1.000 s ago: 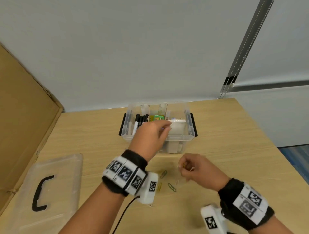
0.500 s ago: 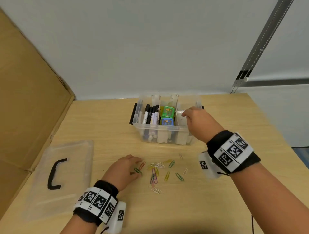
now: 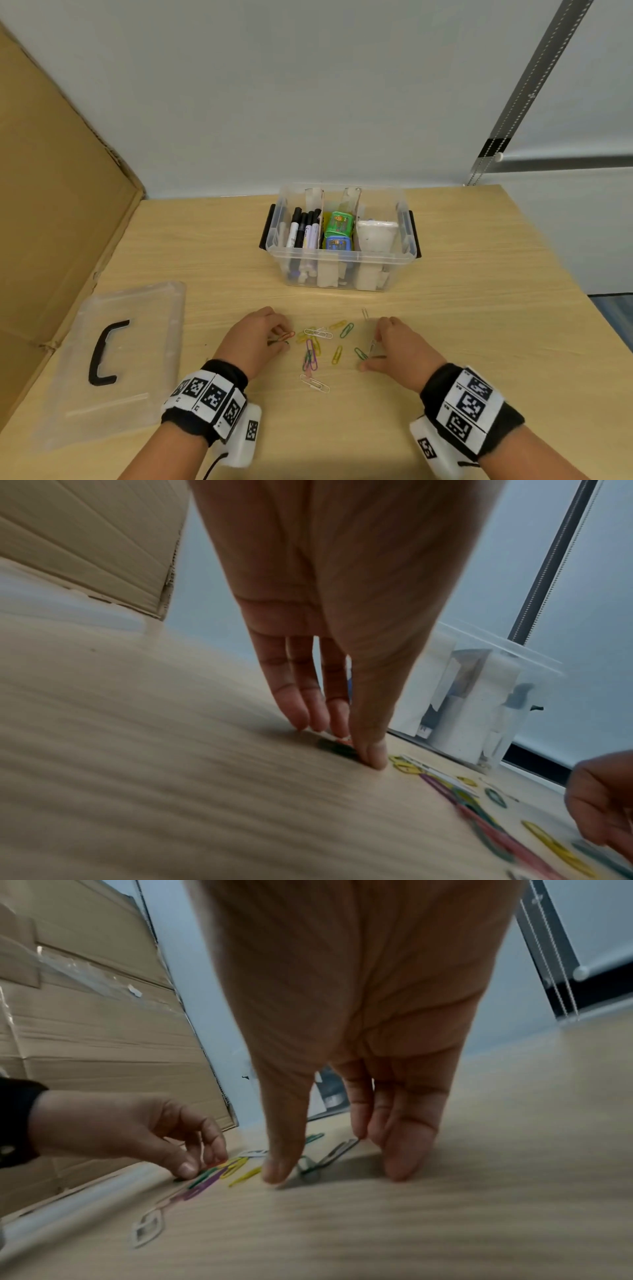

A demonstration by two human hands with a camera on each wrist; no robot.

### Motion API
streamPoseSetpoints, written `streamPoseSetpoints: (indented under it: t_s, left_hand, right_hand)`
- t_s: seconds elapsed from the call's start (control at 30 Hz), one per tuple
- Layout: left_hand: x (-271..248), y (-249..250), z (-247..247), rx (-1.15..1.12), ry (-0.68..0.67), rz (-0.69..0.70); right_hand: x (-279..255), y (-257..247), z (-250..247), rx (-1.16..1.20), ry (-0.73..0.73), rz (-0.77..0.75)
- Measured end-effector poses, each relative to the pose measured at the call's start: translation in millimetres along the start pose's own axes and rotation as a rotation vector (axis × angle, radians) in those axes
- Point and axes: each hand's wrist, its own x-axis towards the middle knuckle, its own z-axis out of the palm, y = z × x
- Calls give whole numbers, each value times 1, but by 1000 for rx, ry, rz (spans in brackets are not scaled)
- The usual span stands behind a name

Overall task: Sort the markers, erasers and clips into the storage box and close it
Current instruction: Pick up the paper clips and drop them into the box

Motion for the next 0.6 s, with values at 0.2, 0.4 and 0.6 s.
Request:
streamPoseSetpoints:
  t_s: [0.2, 0.4, 0.6]
  left_hand:
    - [4, 6, 1, 0, 3, -32]
    - [3, 16, 2, 244, 29, 0]
    - [3, 7, 3, 86, 42, 22]
  right_hand:
    - [10, -20, 10, -23, 94, -63]
    - [10, -27, 15, -110, 133, -65]
    - [14, -25, 18, -106, 153, -65]
